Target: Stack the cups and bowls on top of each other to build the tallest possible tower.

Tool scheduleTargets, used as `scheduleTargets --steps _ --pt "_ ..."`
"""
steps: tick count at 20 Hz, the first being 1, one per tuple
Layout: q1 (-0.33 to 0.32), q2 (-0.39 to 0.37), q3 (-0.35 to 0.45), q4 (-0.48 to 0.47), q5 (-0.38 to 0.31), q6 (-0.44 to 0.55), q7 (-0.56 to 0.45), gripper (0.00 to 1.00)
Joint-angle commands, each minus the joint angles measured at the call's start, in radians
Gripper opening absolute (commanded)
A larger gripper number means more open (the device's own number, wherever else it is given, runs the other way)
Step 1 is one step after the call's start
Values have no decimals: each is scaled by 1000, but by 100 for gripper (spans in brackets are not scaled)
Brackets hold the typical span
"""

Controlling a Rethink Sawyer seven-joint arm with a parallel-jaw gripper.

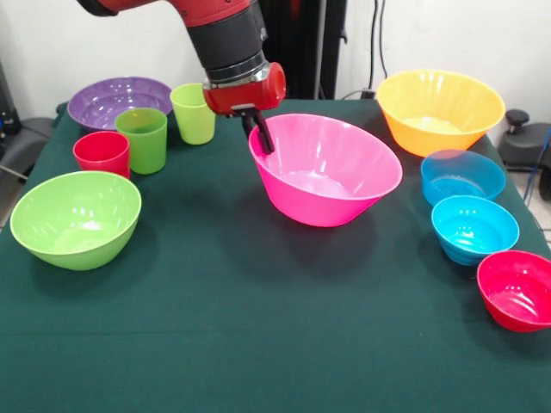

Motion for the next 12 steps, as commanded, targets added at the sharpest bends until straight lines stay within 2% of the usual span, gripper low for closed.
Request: scheduleTargets --steps 1,12 --pt "-10 -29 60 -94 -79 123 -163 0" --pt "-25 -17 74 -121 -100 148 -177 0"
